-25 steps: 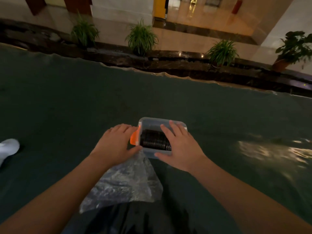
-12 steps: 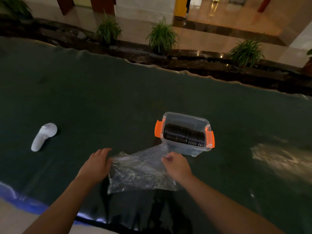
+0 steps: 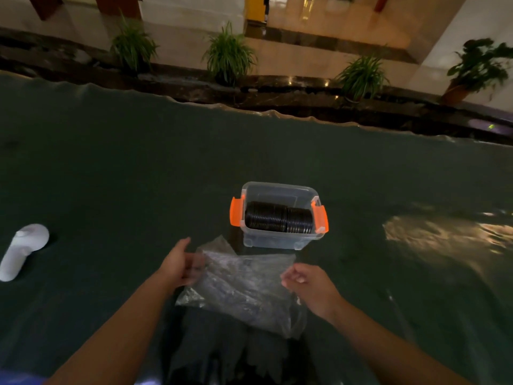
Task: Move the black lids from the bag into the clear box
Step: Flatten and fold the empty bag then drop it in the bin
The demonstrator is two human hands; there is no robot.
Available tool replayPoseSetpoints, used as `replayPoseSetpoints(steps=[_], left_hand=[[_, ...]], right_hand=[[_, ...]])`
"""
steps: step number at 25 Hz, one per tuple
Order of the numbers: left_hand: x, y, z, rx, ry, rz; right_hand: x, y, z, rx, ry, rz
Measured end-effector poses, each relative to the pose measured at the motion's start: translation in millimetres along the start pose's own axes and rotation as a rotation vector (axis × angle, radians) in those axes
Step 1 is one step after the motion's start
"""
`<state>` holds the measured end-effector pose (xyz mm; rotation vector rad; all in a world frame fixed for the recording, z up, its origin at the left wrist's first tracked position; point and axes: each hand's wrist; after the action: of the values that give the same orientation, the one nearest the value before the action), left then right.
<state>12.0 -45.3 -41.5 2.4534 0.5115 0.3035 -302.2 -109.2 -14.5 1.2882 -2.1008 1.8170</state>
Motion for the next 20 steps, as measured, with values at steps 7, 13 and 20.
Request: replayPoseSetpoints(steps=[7,13,20], left_hand=[[-30,-6,-6,-0.253,0.038,0.151],[-30,-58,-41,-0.318,0.274,0.472],[-35,-89,-56,-1.178,0.269,1.007]], right_hand=[[16,13,-13,0.002,0.054,0.155],[8,25,-20,-0.251,0.142,0.301],[-28,-34,-39,0.397,0.351,-0.220]])
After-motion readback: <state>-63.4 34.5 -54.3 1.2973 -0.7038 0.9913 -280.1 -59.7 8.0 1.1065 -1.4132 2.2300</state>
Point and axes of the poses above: each hand's wrist, its own z-axis towards the middle knuckle, its own x-axis out of the back of the hand, y = z × x, and after that the axes turned 1 degree about -z, right-handed
